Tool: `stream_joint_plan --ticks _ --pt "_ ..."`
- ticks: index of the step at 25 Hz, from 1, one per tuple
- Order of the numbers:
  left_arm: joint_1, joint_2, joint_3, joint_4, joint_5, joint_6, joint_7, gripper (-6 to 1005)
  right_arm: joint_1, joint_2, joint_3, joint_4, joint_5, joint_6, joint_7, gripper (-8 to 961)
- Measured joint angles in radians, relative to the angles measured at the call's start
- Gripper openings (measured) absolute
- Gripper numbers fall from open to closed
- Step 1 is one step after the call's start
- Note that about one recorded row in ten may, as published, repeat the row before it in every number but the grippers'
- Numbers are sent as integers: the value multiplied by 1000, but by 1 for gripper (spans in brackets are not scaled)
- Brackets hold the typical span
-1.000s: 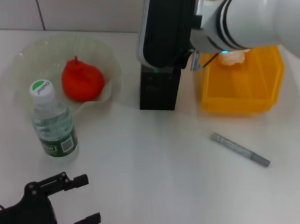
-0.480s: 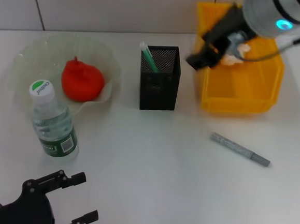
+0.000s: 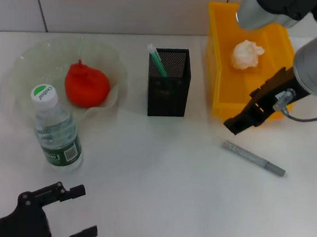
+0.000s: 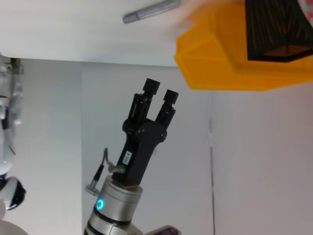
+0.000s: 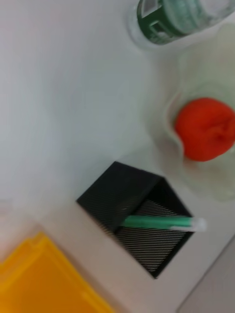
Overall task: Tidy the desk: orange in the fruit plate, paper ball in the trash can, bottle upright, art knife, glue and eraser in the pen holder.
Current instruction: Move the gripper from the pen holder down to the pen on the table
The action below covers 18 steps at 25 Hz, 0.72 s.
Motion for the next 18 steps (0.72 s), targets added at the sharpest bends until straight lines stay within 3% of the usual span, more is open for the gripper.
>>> stream_joint_plan --ticks 2,9,18 --pt "-4 7 -3 4 25 3 -9 691 -26 0 -11 -3 -13 0 2 804" --pt "-31 15 -9 4 76 3 -58 691 -66 1 -72 18 -73 16 7 801" --pt "-41 10 -9 1 76 -32 -59 691 -54 -5 -55 217 -74 116 -2 801"
